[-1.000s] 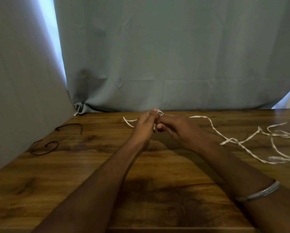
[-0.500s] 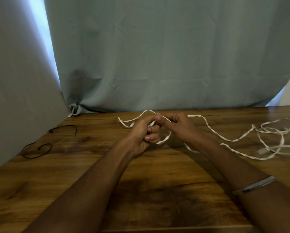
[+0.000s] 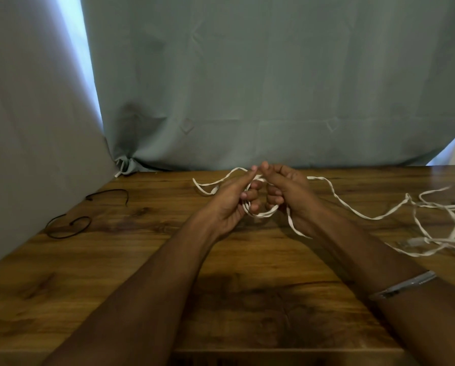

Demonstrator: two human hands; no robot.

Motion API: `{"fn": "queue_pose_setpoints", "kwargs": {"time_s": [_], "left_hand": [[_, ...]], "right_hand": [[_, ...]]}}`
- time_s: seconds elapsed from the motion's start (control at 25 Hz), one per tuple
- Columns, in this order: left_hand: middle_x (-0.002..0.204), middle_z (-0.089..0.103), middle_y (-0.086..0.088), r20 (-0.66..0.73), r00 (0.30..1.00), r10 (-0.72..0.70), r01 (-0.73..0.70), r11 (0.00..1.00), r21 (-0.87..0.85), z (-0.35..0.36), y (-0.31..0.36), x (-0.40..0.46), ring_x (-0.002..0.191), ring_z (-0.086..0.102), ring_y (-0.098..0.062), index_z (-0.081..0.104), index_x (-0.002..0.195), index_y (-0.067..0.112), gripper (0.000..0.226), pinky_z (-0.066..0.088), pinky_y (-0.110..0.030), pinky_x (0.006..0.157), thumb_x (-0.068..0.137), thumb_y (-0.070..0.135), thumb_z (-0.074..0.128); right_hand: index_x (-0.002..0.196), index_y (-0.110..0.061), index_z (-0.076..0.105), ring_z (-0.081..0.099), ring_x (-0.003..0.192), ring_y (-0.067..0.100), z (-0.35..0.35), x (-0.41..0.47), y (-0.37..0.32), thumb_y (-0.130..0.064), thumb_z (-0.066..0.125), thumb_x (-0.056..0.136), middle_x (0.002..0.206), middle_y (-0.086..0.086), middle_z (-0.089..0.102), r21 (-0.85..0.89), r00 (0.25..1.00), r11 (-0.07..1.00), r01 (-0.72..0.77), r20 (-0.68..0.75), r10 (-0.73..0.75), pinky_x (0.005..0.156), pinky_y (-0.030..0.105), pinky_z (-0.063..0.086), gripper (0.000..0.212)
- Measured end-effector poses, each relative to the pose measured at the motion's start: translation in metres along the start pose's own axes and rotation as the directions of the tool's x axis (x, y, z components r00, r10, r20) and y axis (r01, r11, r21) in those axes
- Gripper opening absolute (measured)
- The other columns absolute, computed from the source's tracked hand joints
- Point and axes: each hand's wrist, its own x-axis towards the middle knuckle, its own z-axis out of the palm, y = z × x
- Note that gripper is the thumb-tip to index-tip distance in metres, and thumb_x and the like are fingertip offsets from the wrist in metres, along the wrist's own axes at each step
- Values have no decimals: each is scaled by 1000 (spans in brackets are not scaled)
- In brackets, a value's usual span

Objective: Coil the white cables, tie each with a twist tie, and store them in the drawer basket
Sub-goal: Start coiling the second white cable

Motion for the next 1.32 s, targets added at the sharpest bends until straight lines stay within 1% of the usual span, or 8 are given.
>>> {"fn": "queue_pose_setpoints", "kwargs": {"time_s": [0.16, 0.32, 0.64, 0.84, 1.0, 1.08, 1.16, 1.32], "left_hand": [[39, 35, 7, -162, 986, -46, 28, 994, -107, 0, 1, 4, 36, 48, -8, 48, 74, 12, 35, 43, -19, 42, 106, 25, 54], [42, 43, 4, -49, 992, -116, 107, 982, -157, -6, 4, 6, 42, 55, -12, 50, 73, 9, 37, 50, -21, 49, 107, 21, 45], [99, 72, -16, 307, 930, -201, 225, 973, -45, -20, 7, -15, 102, 72, -30, 63, 120, -4, 36, 42, -50, 116, 108, 20, 40], [66, 51, -2, 312, 950, -37, 88, 985, -152, -7, 7, -15, 71, 56, -18, 53, 89, 7, 35, 48, -31, 86, 112, 25, 34], [58, 42, 2, 210, 977, 44, 3, 976, -219, -5, 4, -7, 56, 47, -12, 49, 82, 10, 34, 50, -24, 69, 111, 20, 34], [55, 40, 4, 157, 985, 77, -31, 962, -272, -9, 5, -3, 50, 44, -9, 49, 81, 11, 34, 51, -21, 62, 111, 20, 35], [53, 39, 7, 91, 989, 118, -81, 939, -335, -17, 9, 3, 45, 41, -6, 48, 81, 12, 34, 50, -19, 58, 111, 22, 34], [47, 37, 10, -164, 965, 204, -258, 839, -479, -52, 28, 14, 35, 33, -2, 44, 77, 16, 39, 43, -16, 62, 112, 25, 31]], "right_hand": [[94, -12, 62, 34, 41, 2, 5, 2, 4, -20, 57, 103, 55, -3, 44, 211, 985, 966, -149, 118, 126, 57, 27, 48, 14], [98, -13, 59, 34, 40, 3, 2, 9, 10, -10, 53, 104, 56, -2, 42, 223, 995, 970, -97, 5, 99, 66, 32, 35, 9], [112, -13, 64, 51, 44, 14, -8, 0, 6, -13, 60, 102, 67, 9, 49, 34, 996, 999, 15, -93, -12, 39, 21, 45, 11], [114, -11, 63, 40, 47, 8, -9, 4, 5, -14, 58, 103, 62, 2, 47, 62, 997, 996, 66, -31, -64, 50, 25, 44, 12], [109, -15, 68, 67, 80, 26, -11, 8, 10, -22, 60, 103, 90, 11, 70, -58, 993, 994, 96, -62, -100, 74, 40, 57, 12], [111, -21, 66, 71, 89, 19, -15, 7, 10, -27, 62, 102, 108, 4, 72, -442, 957, 866, 232, -54, -284, 77, 38, 57, 12], [119, -26, 62, 68, 89, 10, -22, 4, 6, -35, 65, 99, 116, -4, 66, -803, 894, 487, 343, 120, -433, 76, 33, 55, 22], [121, -33, 65, 68, 83, 8, -31, 2, -2, -41, 67, 97, 93, -10, 72, -856, 896, 334, 395, 278, -347, 76, 39, 58, 26]]}}
